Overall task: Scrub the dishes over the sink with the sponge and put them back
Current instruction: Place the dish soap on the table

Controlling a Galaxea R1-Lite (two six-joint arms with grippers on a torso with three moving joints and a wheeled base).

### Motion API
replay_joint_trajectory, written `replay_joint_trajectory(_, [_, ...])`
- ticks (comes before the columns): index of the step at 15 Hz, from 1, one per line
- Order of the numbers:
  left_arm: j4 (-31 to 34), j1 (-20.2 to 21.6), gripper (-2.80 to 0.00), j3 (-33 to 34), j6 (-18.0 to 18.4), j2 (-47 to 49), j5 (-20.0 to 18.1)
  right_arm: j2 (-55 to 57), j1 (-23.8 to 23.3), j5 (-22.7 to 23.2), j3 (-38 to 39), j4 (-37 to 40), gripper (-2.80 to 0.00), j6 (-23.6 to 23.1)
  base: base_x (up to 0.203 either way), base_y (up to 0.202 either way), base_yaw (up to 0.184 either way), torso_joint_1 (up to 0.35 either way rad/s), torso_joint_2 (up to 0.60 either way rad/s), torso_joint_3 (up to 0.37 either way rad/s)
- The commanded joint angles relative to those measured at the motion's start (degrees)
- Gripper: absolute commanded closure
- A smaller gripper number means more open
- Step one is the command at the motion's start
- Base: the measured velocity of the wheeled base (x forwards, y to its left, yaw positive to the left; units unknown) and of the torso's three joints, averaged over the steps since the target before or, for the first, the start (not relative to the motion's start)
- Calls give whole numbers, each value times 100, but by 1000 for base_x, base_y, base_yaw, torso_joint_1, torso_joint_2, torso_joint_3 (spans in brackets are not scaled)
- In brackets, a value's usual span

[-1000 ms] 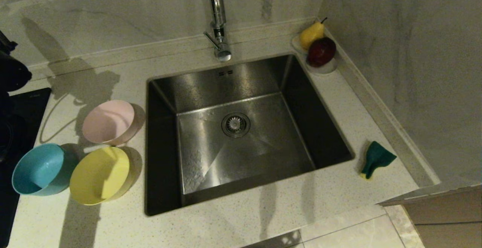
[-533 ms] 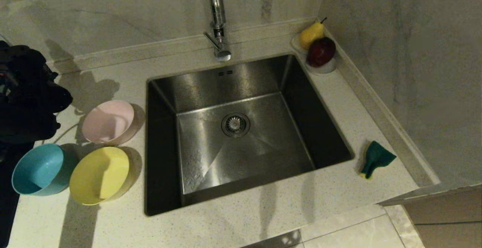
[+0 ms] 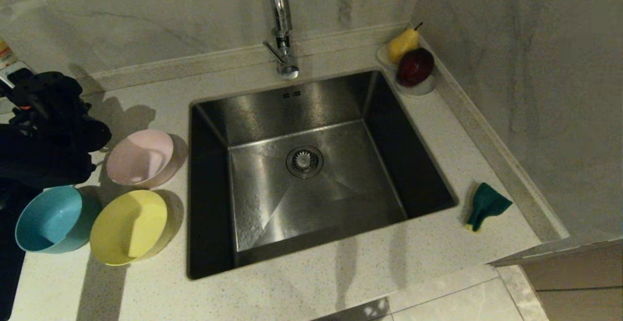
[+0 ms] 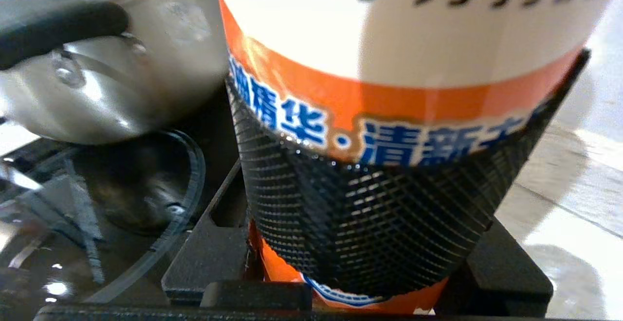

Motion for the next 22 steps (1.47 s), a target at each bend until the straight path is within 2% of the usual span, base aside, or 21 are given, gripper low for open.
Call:
replay_joint_trajectory(1, [-41,-81,0,-174,-21,162,22,-2,4,0,0,0,0,-1,0,0,0,0,0,0])
replay_joint_trajectory(9, [-103,-91,0,-906,-4,493,42,6,-2,0,0,0,0,-1,0,0,0,0,0,0])
replay_joint_trajectory(15, [-360,-91,0,-964,-111,622,46,6,3,0,0,0,0,-1,0,0,0,0,0,0])
replay_joint_trajectory(22, [-371,-176,0,-957,-165,942,100,6,-1,0,0,0,0,-1,0,0,0,0,0,0])
